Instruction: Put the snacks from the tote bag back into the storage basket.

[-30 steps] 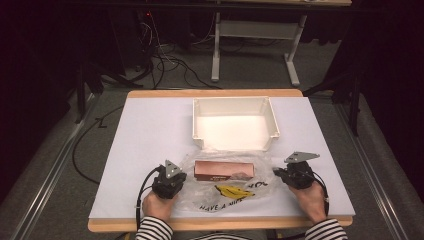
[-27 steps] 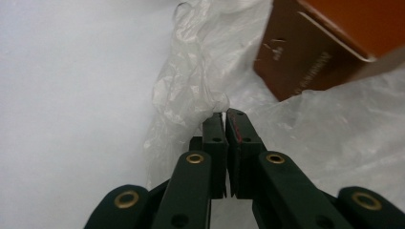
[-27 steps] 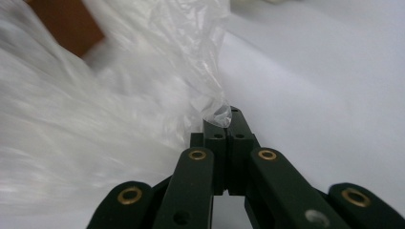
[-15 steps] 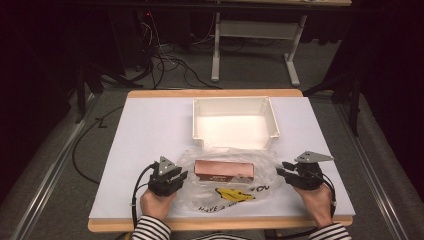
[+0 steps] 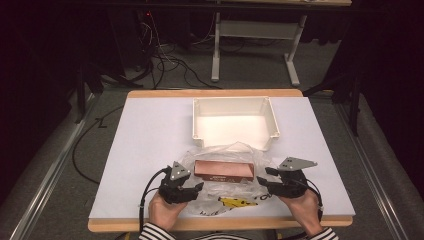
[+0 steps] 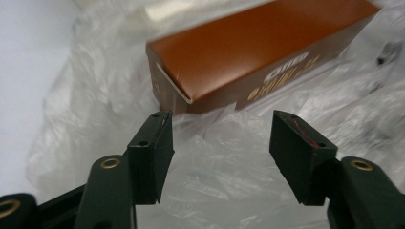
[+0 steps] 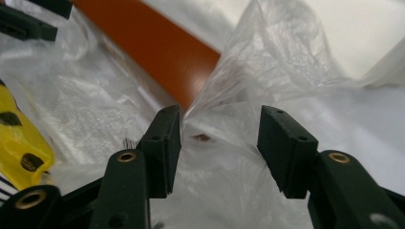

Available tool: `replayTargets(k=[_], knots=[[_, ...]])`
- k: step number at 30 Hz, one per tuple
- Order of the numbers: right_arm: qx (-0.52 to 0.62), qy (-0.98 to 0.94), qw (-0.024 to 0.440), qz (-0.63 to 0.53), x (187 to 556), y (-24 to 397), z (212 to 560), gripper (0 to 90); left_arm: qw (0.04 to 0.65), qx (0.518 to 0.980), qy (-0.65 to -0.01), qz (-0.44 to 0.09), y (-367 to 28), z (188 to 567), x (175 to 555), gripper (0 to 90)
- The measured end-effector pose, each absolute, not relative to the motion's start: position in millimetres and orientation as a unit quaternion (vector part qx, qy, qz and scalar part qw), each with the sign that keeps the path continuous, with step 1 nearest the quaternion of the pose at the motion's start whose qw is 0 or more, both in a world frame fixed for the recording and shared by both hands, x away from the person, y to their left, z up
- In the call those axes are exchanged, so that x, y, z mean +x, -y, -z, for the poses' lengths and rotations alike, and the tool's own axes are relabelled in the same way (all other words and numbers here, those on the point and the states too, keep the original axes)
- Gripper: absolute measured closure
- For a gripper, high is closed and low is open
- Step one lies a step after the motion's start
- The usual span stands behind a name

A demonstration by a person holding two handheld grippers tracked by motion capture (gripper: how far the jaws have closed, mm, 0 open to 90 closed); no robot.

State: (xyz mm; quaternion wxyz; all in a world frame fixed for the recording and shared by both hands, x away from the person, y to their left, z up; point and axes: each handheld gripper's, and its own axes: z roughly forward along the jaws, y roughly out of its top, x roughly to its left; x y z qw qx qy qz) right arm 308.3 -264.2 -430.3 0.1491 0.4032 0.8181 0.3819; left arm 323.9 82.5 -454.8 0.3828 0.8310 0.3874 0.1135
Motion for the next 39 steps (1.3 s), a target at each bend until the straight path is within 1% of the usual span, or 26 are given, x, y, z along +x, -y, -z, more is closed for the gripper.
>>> replayTargets(k=[3,6,8,10,12,14,15,18,19,21,23,24,25,26,28,31,34,39], knots=[[0.401,-0.831,0.139,-0.36,309.4,258.5,445.2,48.4,0.356,0.838,-0.394,-0.125,-82.3,464.3,326.7,40.1],[0.405,-0.837,0.133,-0.343,311.6,257.6,457.5,48.9,0.334,0.84,-0.407,-0.134,-84.4,471.9,330.3,40.2],[0.405,-0.84,0.135,-0.336,312.8,258.1,462.8,52.0,0.329,0.839,-0.41,-0.143,-85.4,473.6,330.9,40.4],[0.4,-0.845,0.141,-0.324,313.1,258.0,467.0,60.5,0.324,0.839,-0.412,-0.148,-86.4,473.3,332.1,42.0],[0.392,-0.852,0.149,-0.314,313.0,257.2,469.3,68.6,0.32,0.84,-0.409,-0.155,-88.5,472.6,333.3,48.3],[0.387,-0.855,0.151,-0.312,313.0,257.3,468.9,77.2,0.321,0.841,-0.407,-0.154,-91.7,471.7,335.3,59.8],[0.383,-0.857,0.154,-0.309,313.5,257.6,468.8,80.5,0.319,0.842,-0.406,-0.155,-93.1,471.4,336.1,67.3],[0.378,-0.859,0.155,-0.31,315.3,258.6,469.2,84.1,0.313,0.85,-0.394,-0.158,-96.0,470.6,338.4,84.0],[0.374,-0.86,0.155,-0.309,315.8,258.5,469.1,84.5,0.31,0.852,-0.39,-0.159,-95.9,470.2,339.0,88.1],[0.372,-0.861,0.157,-0.309,316.2,258.4,469.2,84.6,0.309,0.854,-0.391,-0.148,-97.5,469.1,342.0,89.4],[0.378,-0.859,0.15,-0.312,316.7,259.8,469.3,84.0,0.316,0.851,-0.398,-0.136,-100.3,469.2,343.8,89.4],[0.381,-0.857,0.143,-0.315,317.9,260.8,469.2,81.6,0.315,0.851,-0.398,-0.133,-101.0,468.7,343.7,88.9],[0.39,-0.855,0.137,-0.314,318.3,261.2,468.3,76.1,0.316,0.851,-0.397,-0.135,-101.5,468.2,342.8,86.9],[0.392,-0.855,0.139,-0.31,318.6,261.6,467.5,72.1,0.321,0.85,-0.394,-0.136,-103.2,467.0,340.5,82.6],[0.397,-0.851,0.133,-0.318,316.4,264.7,463.7,64.7,0.337,0.844,-0.396,-0.13,-107.2,463.1,336.7,70.9],[0.398,-0.841,0.135,-0.341,308.7,271.4,451.6,57.6,0.365,0.834,-0.392,-0.135,-112.2,449.7,329.6,58.8],[0.398,-0.834,0.149,-0.352,303.1,277.4,440.3,52.6,0.373,0.828,-0.389,-0.153,-113.4,438.6,327.2,52.3],[0.402,-0.823,0.156,-0.369,297.5,290.7,425.2,50.0,0.398,0.812,-0.396,-0.159,-117.1,427.2,326.8,45.9]])
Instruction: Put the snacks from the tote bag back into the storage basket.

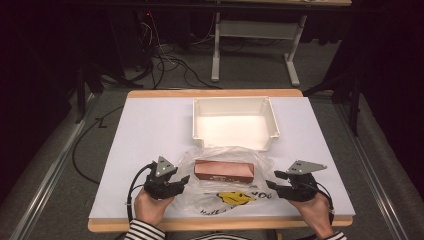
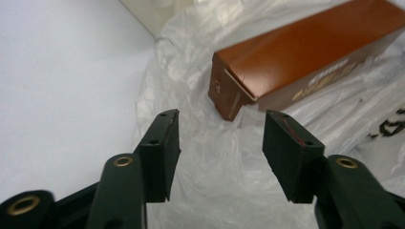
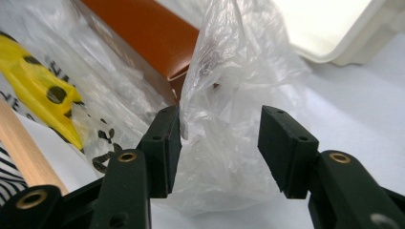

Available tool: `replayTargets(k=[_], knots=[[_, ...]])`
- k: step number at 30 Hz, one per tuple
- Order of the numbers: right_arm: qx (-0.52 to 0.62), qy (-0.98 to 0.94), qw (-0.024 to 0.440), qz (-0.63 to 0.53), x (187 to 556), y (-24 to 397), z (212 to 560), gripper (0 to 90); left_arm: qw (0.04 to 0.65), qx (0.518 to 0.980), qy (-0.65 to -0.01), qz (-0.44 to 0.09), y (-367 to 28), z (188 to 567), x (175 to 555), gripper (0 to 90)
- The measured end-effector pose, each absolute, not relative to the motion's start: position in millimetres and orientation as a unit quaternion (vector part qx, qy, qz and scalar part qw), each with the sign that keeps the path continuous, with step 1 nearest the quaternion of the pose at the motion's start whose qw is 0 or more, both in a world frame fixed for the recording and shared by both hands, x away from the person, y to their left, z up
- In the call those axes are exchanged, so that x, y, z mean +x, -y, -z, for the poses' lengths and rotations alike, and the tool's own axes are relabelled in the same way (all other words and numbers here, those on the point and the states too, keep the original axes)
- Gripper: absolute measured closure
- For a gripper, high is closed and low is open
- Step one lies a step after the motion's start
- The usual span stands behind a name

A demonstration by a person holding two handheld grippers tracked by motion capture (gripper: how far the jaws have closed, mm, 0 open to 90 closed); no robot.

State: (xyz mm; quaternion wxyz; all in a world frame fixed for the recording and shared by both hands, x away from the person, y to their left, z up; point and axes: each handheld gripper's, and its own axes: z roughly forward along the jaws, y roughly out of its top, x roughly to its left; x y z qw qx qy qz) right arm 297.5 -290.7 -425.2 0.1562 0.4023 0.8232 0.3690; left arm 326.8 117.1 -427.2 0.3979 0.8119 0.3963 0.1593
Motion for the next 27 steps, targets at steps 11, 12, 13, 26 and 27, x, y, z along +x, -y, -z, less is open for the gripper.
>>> replayTargets(k=[11,12,13,26,27], knots=[[0.401,-0.788,0.184,-0.429,302.9,300.1,391.1,46.7,0.411,0.795,-0.41,-0.174,-107.9,424.9,355.6,44.3],[0.397,-0.786,0.187,-0.435,306.6,298.1,386.2,46.6,0.412,0.795,-0.411,-0.171,-106.5,425.8,359.1,45.3],[0.396,-0.785,0.187,-0.437,310.2,295.7,382.5,46.4,0.41,0.795,-0.413,-0.168,-105.1,426.9,362.4,46.3],[0.433,-0.81,0.156,-0.363,363.6,257.6,415.8,71.6,0.409,0.802,-0.417,-0.124,-98.6,443.3,379.0,68.2],[0.435,-0.812,0.15,-0.358,364.3,257.7,420.6,76.8,0.406,0.805,-0.415,-0.121,-98.9,445.1,379.3,71.8]])
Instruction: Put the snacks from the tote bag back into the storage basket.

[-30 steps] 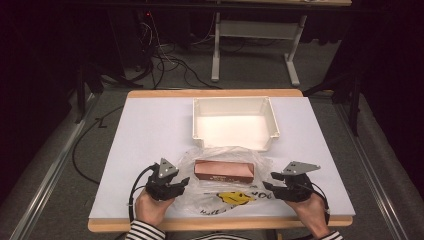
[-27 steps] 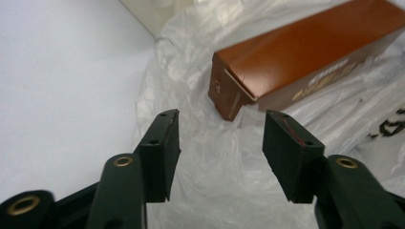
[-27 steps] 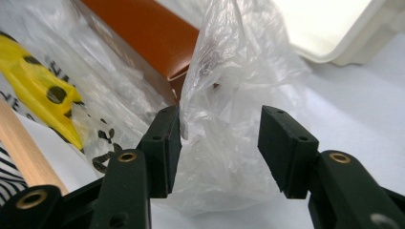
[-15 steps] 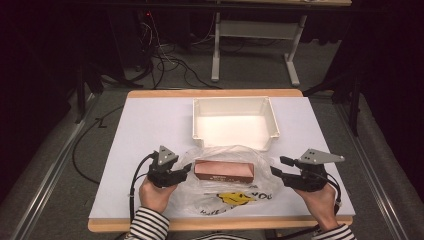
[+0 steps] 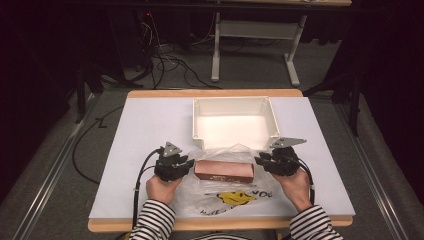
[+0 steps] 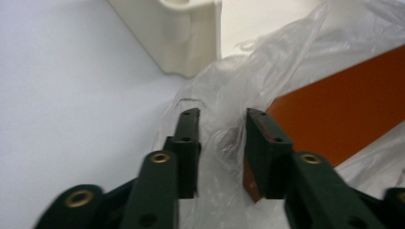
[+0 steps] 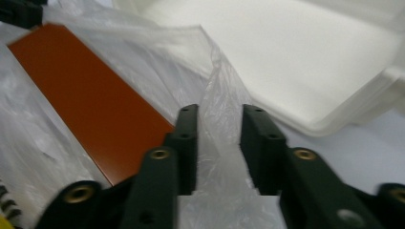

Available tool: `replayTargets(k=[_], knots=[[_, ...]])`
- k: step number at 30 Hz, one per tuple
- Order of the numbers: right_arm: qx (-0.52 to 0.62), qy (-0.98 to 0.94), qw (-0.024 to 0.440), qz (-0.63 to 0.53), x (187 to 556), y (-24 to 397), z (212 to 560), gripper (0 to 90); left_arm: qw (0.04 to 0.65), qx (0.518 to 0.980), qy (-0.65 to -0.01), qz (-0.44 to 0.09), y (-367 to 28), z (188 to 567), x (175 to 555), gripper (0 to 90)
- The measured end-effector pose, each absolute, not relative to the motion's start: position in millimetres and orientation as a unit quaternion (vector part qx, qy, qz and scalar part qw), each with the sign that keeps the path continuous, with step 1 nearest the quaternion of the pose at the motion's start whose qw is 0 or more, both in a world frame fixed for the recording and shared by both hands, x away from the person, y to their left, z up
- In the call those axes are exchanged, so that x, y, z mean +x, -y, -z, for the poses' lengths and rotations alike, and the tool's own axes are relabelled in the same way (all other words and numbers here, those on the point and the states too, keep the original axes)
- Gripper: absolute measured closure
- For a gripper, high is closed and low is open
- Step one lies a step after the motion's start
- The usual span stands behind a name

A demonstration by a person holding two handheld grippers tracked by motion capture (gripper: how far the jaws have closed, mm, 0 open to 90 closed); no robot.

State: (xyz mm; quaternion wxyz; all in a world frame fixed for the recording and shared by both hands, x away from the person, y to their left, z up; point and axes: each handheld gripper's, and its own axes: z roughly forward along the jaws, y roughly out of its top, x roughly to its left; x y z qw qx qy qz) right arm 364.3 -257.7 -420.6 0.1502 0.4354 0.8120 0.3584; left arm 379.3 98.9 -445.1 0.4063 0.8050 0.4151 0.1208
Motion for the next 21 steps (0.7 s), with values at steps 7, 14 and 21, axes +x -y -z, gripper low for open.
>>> replayTargets(k=[7,14,21], knots=[[0.436,-0.828,0.145,-0.321,362.8,258.8,447.2,90.0,0.383,0.813,-0.423,-0.114,-99.8,458.1,379.3,89.5],[0.441,-0.833,0.149,-0.299,360.3,267.4,466.7,90.0,0.323,0.832,-0.43,-0.138,-97.7,470.2,380.6,90.0],[0.428,-0.838,0.189,-0.28,353.8,260.3,467.6,90.0,0.35,0.809,-0.452,-0.138,-99.6,460.6,372.2,73.1]])
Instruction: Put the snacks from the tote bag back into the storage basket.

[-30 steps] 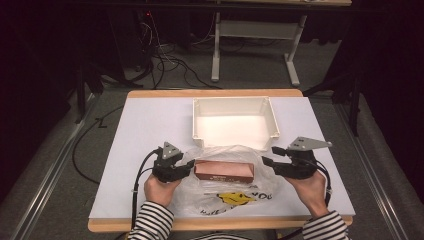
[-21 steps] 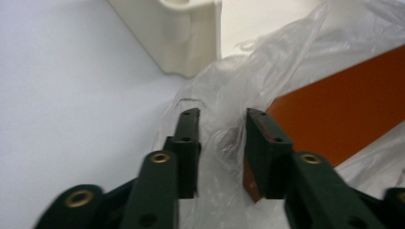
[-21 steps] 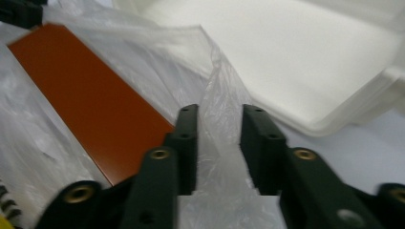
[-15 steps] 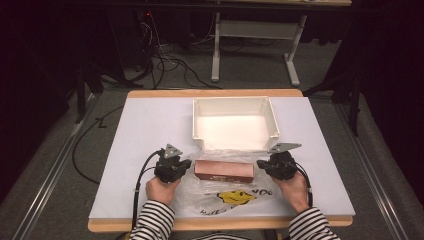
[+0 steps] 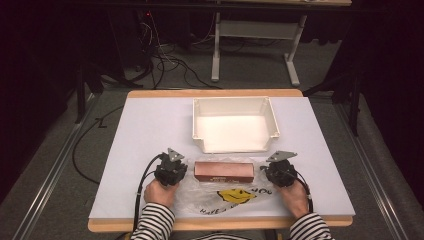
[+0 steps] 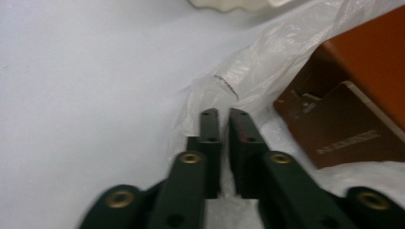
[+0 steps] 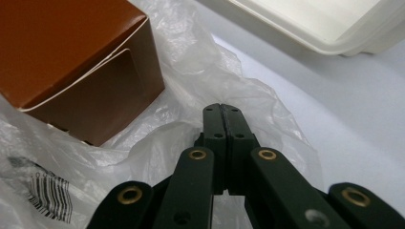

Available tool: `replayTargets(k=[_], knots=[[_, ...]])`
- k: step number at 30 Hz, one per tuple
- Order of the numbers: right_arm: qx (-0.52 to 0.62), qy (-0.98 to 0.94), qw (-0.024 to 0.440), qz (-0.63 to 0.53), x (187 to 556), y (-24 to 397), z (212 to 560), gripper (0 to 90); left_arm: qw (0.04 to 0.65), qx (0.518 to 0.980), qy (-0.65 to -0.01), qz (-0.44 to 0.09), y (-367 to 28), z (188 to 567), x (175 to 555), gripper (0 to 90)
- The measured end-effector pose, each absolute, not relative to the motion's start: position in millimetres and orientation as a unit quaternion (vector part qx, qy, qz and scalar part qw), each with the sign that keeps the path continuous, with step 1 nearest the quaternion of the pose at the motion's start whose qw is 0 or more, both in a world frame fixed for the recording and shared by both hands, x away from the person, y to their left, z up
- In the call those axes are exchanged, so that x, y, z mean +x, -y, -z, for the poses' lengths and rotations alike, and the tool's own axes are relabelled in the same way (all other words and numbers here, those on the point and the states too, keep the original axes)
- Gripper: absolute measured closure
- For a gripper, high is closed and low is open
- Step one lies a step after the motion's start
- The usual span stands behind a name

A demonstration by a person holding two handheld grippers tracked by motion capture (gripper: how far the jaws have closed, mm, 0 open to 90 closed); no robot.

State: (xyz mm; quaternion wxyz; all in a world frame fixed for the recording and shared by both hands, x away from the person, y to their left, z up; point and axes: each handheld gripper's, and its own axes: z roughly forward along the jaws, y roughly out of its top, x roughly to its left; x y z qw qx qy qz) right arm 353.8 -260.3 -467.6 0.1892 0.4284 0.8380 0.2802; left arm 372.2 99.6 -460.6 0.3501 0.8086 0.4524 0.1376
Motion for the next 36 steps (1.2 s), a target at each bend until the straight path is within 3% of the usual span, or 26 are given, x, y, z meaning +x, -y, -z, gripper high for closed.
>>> replayTargets(k=[2,4,9,14,17,19,21,24,31,34,36], knots=[[0.429,-0.836,0.194,-0.282,352.5,260.2,468.4,90.0,0.381,0.798,-0.445,-0.144,-99.2,448.4,359.5,60.3],[0.431,-0.834,0.194,-0.285,352.2,260.4,468.9,90.0,0.386,0.797,-0.436,-0.159,-96.6,441.8,348.8,57.6],[0.428,-0.834,0.199,-0.286,350.5,260.4,469.8,90.0,0.35,0.807,-0.453,-0.145,-96.0,456.0,342.7,55.4],[0.42,-0.835,0.209,-0.289,348.7,260.4,471.3,90.0,0.301,0.827,-0.446,-0.163,-94.8,468.4,340.1,55.2],[0.414,-0.838,0.21,-0.286,348.7,261.5,471.2,90.0,0.279,0.838,-0.427,-0.193,-94.7,467.7,339.4,60.8],[0.412,-0.84,0.212,-0.282,348.3,263.5,471.0,90.0,0.262,0.844,-0.413,-0.221,-97.0,468.7,342.3,73.2],[0.408,-0.84,0.215,-0.286,348.0,265.7,471.9,90.0,0.262,0.842,-0.42,-0.213,-100.3,468.3,349.2,79.9],[0.401,-0.841,0.222,-0.287,346.7,266.0,473.0,90.0,0.259,0.841,-0.417,-0.227,-99.1,469.7,359.6,84.0],[0.398,-0.84,0.227,-0.292,345.7,268.8,474.4,90.0,0.305,0.823,-0.427,-0.218,-107.7,475.4,372.2,84.3],[0.401,-0.838,0.228,-0.292,345.5,268.2,474.5,89.7,0.332,0.818,-0.426,-0.197,-115.1,476.8,370.3,80.2],[0.408,-0.835,0.222,-0.296,346.3,268.9,473.8,85.9,0.348,0.815,-0.421,-0.195,-117.5,477.3,367.8,72.9]])
